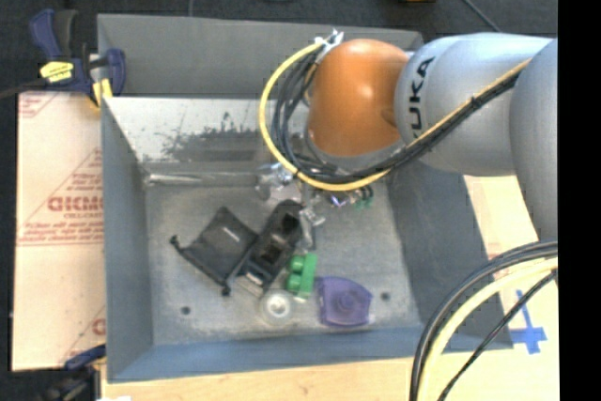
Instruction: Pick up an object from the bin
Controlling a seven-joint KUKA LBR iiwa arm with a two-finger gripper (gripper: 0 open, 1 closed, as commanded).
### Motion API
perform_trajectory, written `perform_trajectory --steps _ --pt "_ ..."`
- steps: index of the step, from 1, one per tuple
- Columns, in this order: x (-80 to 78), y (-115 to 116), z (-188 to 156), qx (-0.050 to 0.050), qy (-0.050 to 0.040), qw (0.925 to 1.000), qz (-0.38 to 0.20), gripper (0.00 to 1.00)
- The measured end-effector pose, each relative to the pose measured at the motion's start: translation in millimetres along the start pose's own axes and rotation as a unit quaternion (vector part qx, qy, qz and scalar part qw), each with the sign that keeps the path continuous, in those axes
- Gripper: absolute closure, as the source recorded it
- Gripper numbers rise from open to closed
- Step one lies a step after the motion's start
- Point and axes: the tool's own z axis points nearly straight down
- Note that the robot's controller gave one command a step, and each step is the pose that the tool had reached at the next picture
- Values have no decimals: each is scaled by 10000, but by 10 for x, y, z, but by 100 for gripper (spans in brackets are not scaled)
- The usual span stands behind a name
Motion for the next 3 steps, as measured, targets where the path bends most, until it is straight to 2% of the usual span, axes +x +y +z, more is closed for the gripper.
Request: perform_trajectory --steps 1,2,3 --pt "-53 -31 497 -38 138 9980 -617 0" --pt "-40 -58 467 -13 62 10000 -50 100" --pt "-40 -58 467 -13 62 10000 -49 100"
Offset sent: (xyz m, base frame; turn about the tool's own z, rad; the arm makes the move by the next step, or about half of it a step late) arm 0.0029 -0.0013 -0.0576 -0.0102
